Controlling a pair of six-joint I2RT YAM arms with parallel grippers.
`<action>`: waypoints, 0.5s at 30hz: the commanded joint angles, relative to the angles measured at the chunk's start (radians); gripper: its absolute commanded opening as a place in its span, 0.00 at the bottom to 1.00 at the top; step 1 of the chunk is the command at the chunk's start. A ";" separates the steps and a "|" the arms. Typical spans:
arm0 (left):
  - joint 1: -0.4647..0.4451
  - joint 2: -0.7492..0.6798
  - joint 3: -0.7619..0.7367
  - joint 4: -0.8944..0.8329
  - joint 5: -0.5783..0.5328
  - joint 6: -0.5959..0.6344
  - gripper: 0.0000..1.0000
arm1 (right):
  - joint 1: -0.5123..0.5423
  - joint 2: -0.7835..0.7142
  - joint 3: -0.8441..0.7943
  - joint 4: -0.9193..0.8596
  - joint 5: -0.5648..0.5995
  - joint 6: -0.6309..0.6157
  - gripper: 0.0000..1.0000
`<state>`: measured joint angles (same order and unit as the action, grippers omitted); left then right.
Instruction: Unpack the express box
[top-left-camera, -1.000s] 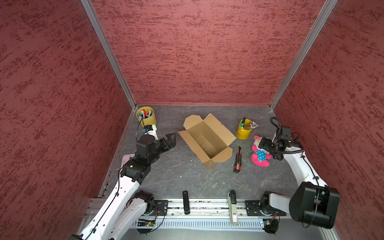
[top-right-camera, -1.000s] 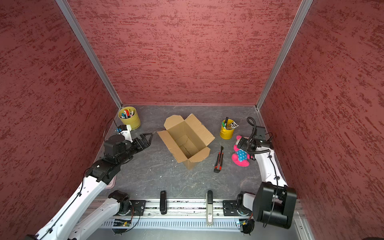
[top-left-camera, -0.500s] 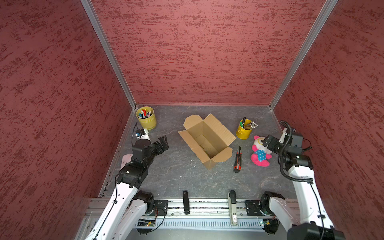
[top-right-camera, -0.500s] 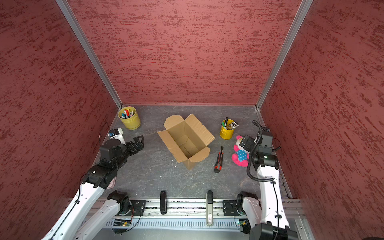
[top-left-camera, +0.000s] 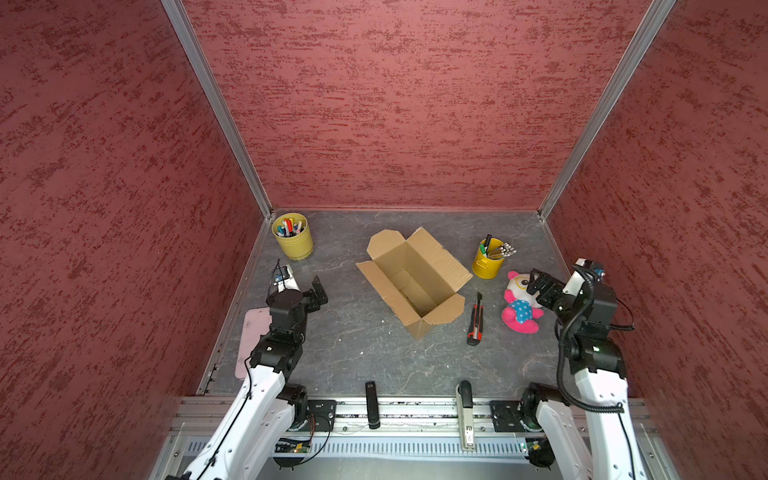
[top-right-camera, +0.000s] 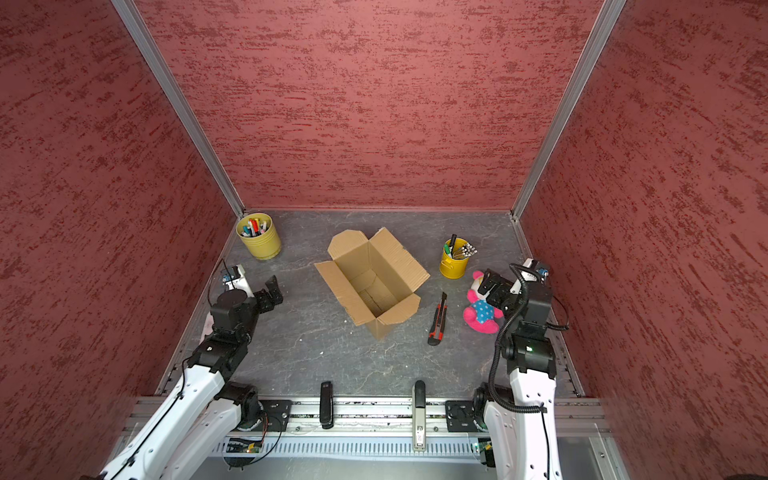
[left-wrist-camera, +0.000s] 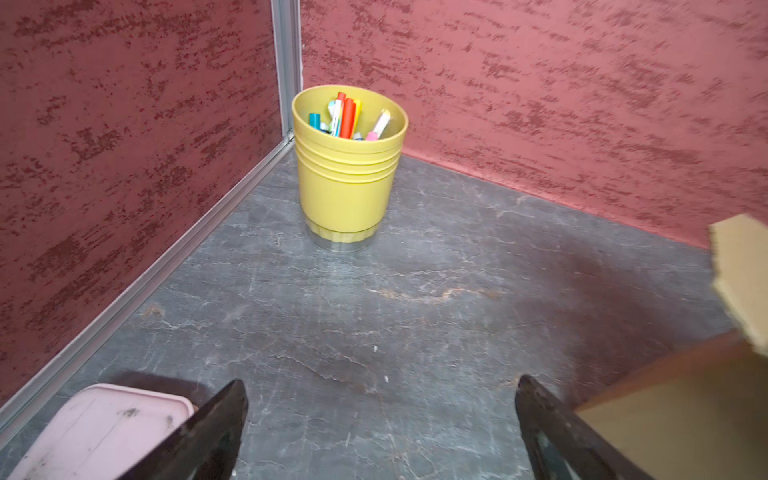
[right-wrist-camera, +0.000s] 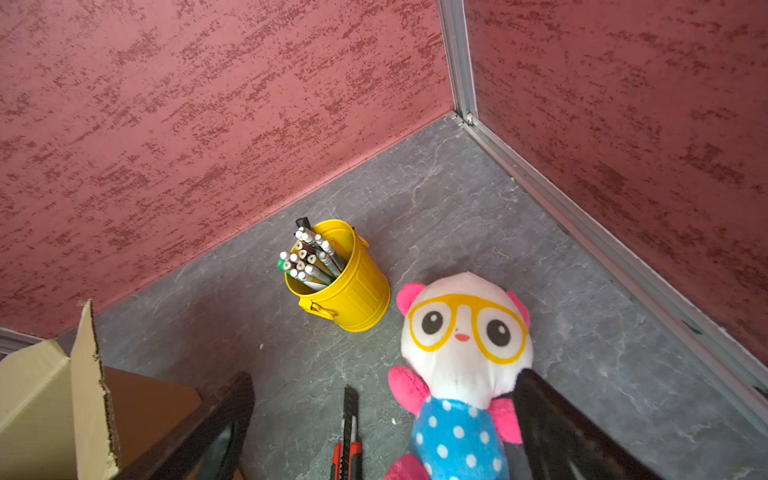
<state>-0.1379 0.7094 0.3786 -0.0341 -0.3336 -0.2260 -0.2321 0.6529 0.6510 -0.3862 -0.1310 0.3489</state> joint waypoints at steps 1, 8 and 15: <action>0.071 0.086 -0.022 0.219 0.046 0.045 1.00 | -0.006 0.029 -0.017 0.085 -0.107 0.027 0.99; 0.197 0.312 -0.062 0.486 0.150 0.034 1.00 | -0.006 -0.036 -0.073 0.186 -0.126 0.011 0.99; 0.238 0.515 -0.050 0.677 0.258 0.061 1.00 | -0.006 -0.121 -0.151 0.263 -0.070 -0.035 0.99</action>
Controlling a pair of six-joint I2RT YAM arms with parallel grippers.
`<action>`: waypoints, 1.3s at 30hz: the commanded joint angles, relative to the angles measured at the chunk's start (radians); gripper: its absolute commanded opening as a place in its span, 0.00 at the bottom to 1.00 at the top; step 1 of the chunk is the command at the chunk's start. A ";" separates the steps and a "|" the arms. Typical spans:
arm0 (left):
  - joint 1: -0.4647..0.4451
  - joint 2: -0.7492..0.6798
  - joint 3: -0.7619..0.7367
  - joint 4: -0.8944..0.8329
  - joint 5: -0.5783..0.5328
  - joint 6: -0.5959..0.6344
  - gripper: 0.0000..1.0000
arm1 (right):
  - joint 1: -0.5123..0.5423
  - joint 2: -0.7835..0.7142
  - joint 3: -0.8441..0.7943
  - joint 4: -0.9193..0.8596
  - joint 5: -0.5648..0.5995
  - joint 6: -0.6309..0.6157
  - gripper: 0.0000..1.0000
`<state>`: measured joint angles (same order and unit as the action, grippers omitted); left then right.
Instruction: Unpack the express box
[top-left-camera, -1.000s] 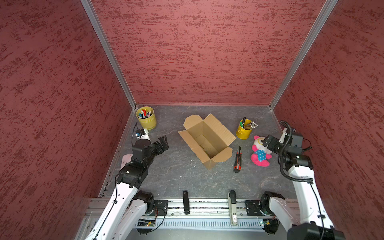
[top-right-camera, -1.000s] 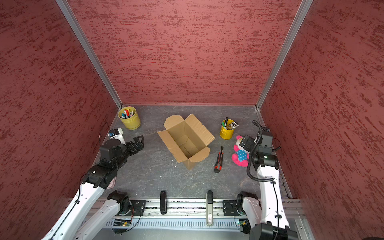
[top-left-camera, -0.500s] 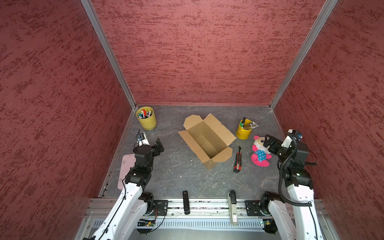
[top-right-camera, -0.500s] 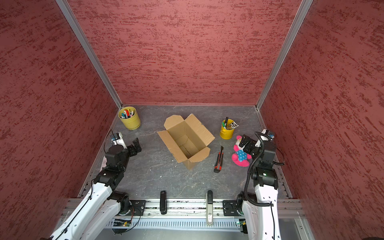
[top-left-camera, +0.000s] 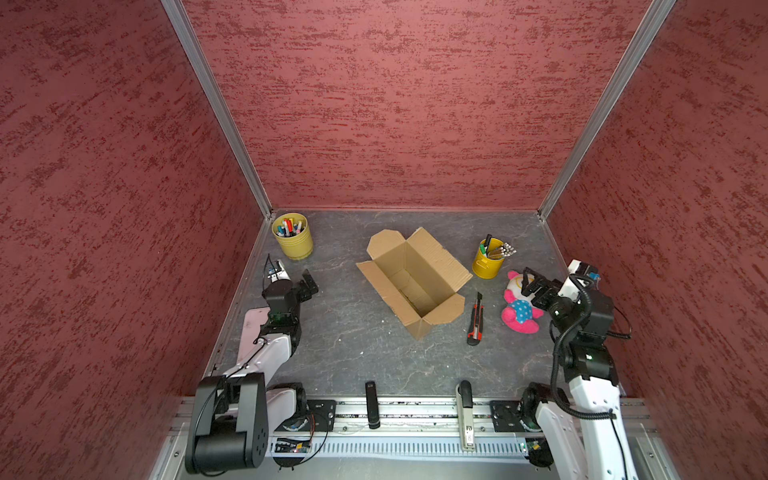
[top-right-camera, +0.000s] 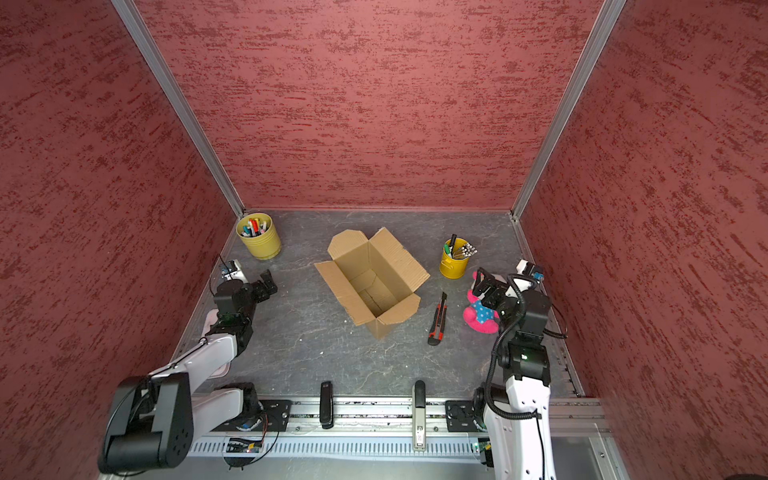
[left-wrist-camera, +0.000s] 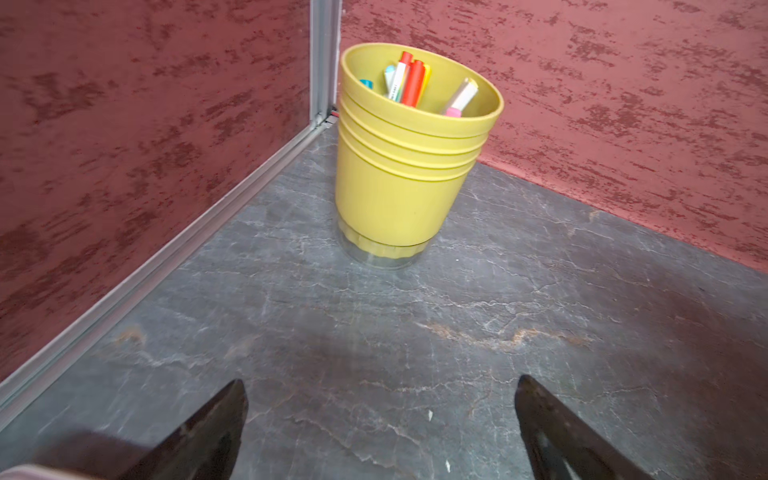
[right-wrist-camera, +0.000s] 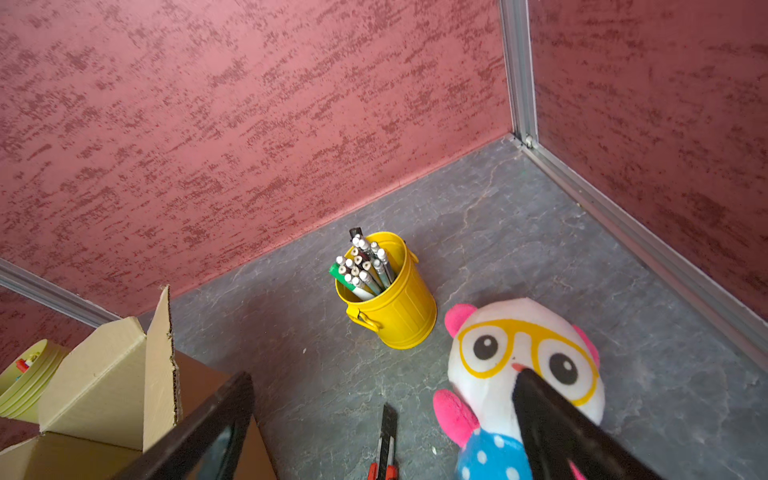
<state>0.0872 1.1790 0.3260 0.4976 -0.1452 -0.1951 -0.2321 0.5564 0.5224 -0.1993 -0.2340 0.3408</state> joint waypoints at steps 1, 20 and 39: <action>0.014 0.068 0.002 0.169 0.078 0.032 1.00 | -0.004 -0.030 -0.028 0.079 0.042 -0.031 0.99; 0.009 0.282 0.034 0.363 0.257 0.146 1.00 | -0.006 0.017 -0.190 0.237 0.214 -0.065 0.99; -0.048 0.357 0.054 0.392 0.189 0.194 1.00 | -0.006 0.167 -0.320 0.543 0.303 -0.132 0.99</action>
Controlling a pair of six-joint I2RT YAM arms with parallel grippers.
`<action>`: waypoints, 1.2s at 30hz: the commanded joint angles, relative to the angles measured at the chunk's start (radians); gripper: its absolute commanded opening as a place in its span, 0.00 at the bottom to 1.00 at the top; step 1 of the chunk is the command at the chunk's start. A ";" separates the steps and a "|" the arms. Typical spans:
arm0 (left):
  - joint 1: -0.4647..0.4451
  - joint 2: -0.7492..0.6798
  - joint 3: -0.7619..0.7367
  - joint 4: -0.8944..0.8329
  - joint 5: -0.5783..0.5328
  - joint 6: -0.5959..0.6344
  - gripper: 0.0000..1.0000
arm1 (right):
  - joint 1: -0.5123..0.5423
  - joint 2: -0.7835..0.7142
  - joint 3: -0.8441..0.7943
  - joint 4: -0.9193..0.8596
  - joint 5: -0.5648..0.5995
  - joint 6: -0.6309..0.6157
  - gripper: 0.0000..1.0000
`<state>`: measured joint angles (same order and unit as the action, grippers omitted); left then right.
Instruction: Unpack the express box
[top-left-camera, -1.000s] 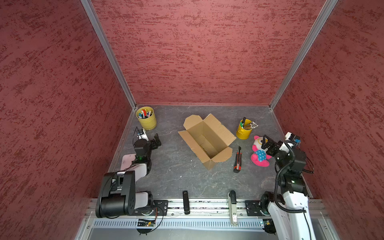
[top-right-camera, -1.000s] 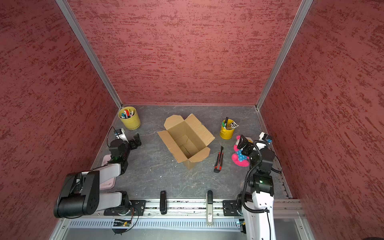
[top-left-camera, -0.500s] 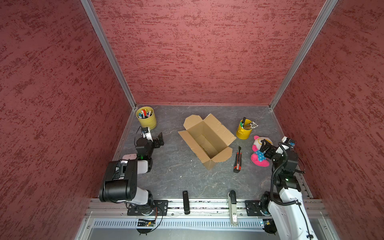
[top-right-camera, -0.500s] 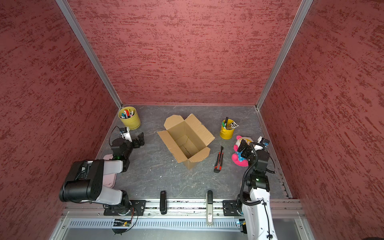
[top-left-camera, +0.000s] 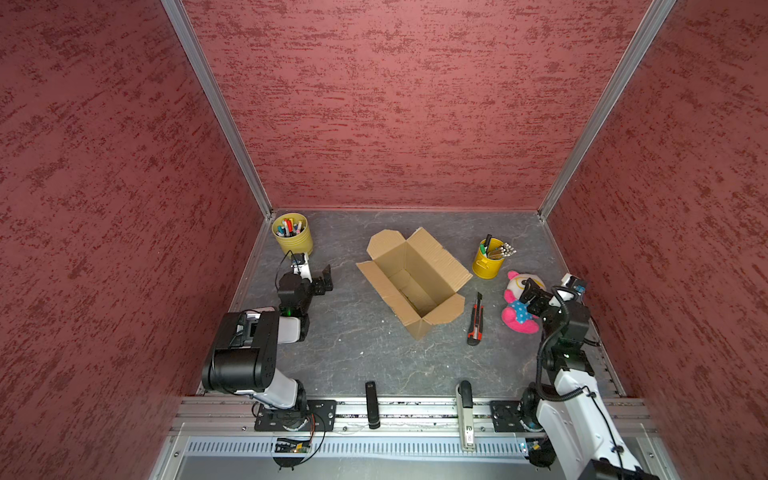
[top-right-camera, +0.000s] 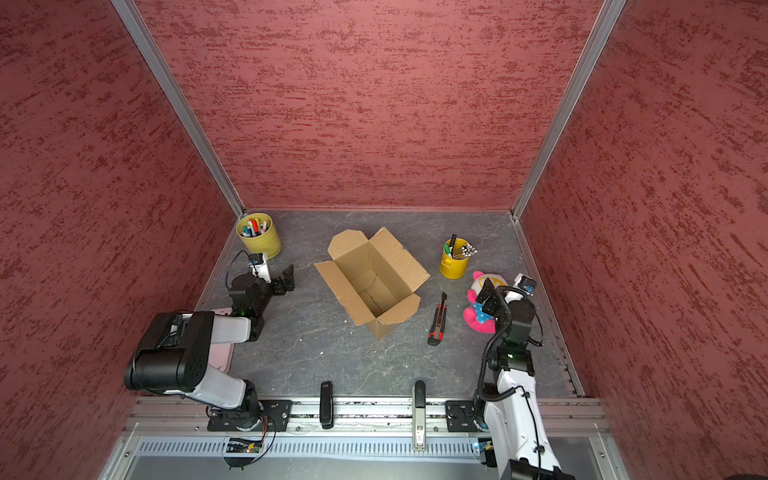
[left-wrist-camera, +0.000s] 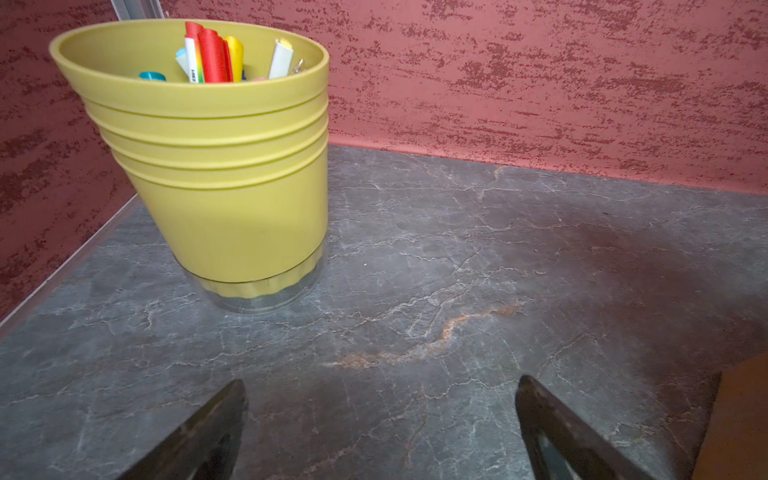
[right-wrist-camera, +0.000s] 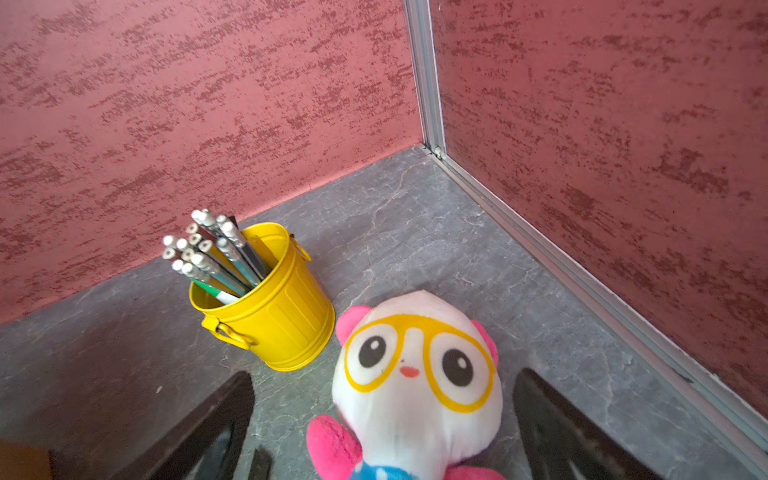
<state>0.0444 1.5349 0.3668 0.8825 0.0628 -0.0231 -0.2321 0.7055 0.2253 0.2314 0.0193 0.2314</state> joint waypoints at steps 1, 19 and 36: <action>-0.006 0.001 0.014 0.007 -0.020 0.022 1.00 | -0.005 0.031 -0.033 0.135 0.052 -0.028 0.99; -0.014 0.002 0.015 0.006 -0.035 0.027 1.00 | -0.005 0.354 -0.083 0.565 0.007 -0.081 0.99; -0.015 0.002 0.015 0.006 -0.035 0.027 1.00 | -0.004 0.532 -0.062 0.798 -0.046 -0.113 0.99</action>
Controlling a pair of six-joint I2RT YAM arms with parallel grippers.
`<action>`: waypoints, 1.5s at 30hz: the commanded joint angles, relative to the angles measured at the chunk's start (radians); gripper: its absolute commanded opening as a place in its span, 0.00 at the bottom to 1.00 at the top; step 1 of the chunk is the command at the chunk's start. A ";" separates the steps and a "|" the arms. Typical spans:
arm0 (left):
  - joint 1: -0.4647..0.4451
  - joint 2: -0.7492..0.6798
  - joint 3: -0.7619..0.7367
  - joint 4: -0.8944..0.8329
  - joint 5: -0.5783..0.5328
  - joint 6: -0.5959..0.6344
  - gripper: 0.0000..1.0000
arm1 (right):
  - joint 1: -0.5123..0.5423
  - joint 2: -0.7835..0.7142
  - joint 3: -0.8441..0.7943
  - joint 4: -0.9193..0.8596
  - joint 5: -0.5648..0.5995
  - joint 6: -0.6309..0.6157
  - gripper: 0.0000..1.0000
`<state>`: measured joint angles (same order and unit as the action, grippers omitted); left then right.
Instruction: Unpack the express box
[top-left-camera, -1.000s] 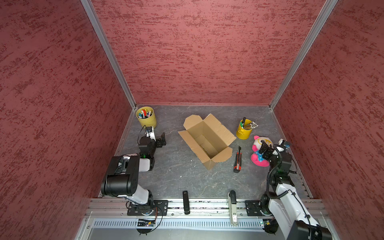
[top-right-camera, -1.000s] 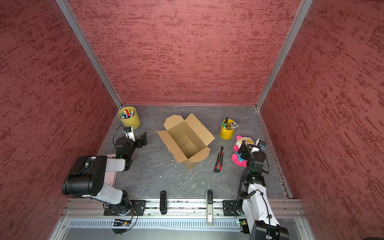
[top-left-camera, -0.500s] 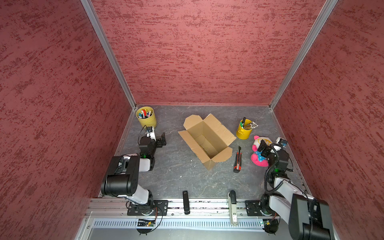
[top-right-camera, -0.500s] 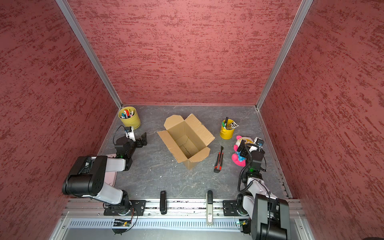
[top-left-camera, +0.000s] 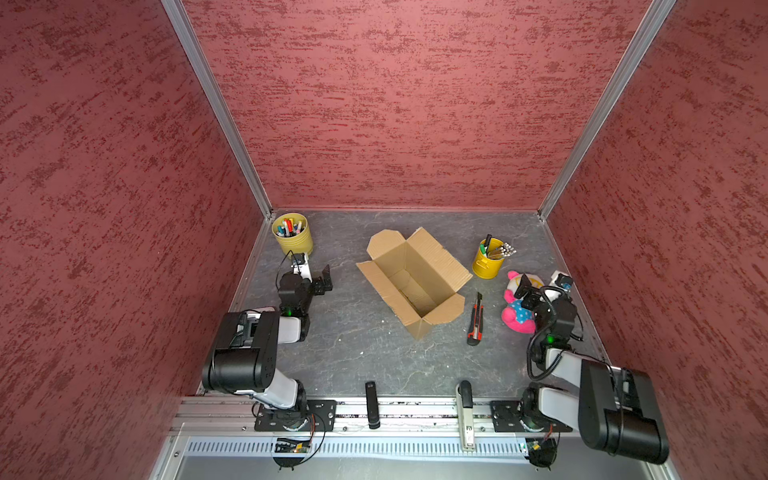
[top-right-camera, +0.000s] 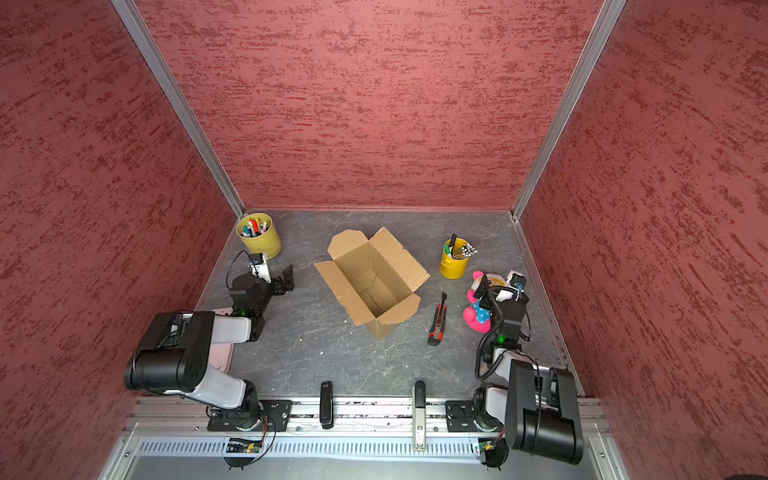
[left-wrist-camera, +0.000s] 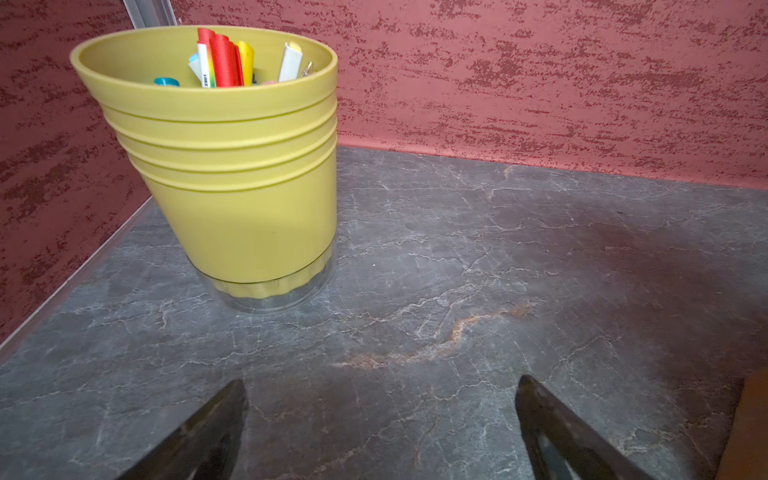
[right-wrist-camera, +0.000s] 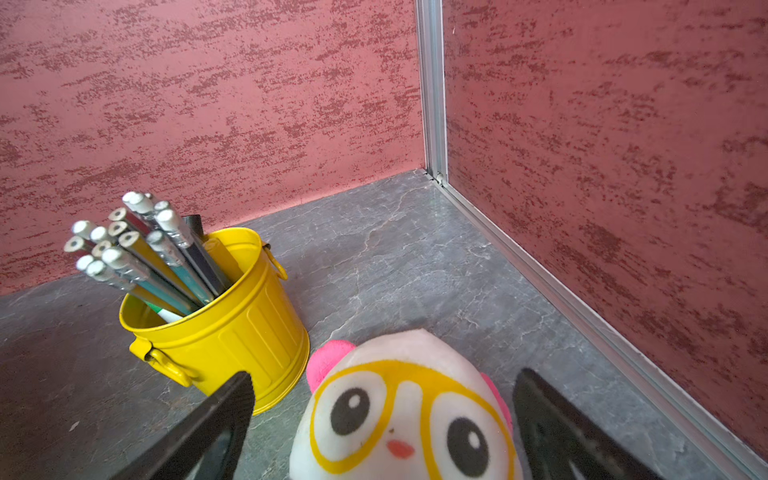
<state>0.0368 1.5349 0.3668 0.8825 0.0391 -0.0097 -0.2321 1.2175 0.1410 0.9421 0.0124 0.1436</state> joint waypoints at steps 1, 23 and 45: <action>-0.006 0.002 0.015 0.006 -0.011 0.013 1.00 | -0.003 0.027 0.028 0.091 -0.046 -0.030 0.99; -0.006 0.002 0.015 0.006 -0.011 0.014 1.00 | 0.142 0.077 0.078 0.064 -0.006 -0.143 0.99; -0.006 0.002 0.015 0.006 -0.012 0.013 0.99 | 0.198 0.202 0.093 0.199 0.048 -0.139 0.99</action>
<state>0.0368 1.5349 0.3668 0.8825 0.0391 -0.0097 -0.0502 1.3674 0.2096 1.0435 0.0479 0.0143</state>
